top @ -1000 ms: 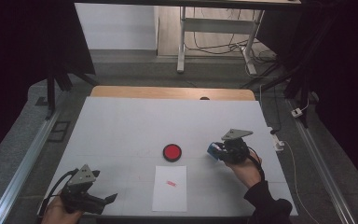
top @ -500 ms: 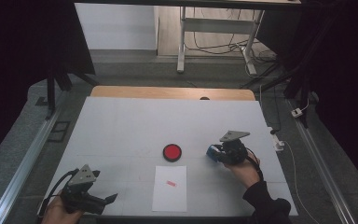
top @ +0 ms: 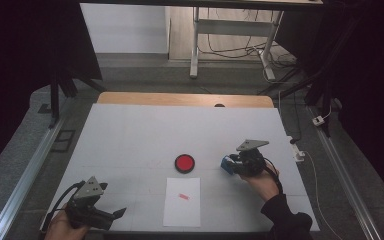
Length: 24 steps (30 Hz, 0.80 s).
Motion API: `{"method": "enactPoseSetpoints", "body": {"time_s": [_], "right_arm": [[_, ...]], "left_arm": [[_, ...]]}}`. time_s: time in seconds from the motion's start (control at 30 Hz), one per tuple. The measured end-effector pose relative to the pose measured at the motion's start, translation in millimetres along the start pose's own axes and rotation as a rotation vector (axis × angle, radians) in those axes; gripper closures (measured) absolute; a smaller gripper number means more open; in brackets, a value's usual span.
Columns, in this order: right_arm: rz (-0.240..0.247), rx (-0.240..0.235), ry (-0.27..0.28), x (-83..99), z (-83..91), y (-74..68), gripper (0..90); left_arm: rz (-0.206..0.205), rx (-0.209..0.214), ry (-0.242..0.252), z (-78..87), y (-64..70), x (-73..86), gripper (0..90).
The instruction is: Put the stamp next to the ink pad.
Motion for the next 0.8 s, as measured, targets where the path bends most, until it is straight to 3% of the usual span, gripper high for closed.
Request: {"method": "enactPoseSetpoints", "body": {"time_s": [0.27, 0.8], "right_arm": [[-0.001, 0.012, 0.030, -8.5, 8.3, -4.6, 53.1], [-0.049, 0.017, 0.083, -21.5, 23.8, -17.8, 19.2]], "left_arm": [[0.010, 0.001, 0.007, 0.7, -0.3, -0.2, 0.0], [0.014, 0.002, 0.012, 1.3, -0.9, -0.1, 0.0]]}}
Point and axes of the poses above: each handheld gripper's, and its own axes: z roughly backward along the jaws, x roughly out of its underside, y roughly to its right, the point moved 8 cm from there along -z, roughly forward along the jaws, and after that the axes turned 3 degrees about -y, right-handed, at the moved point
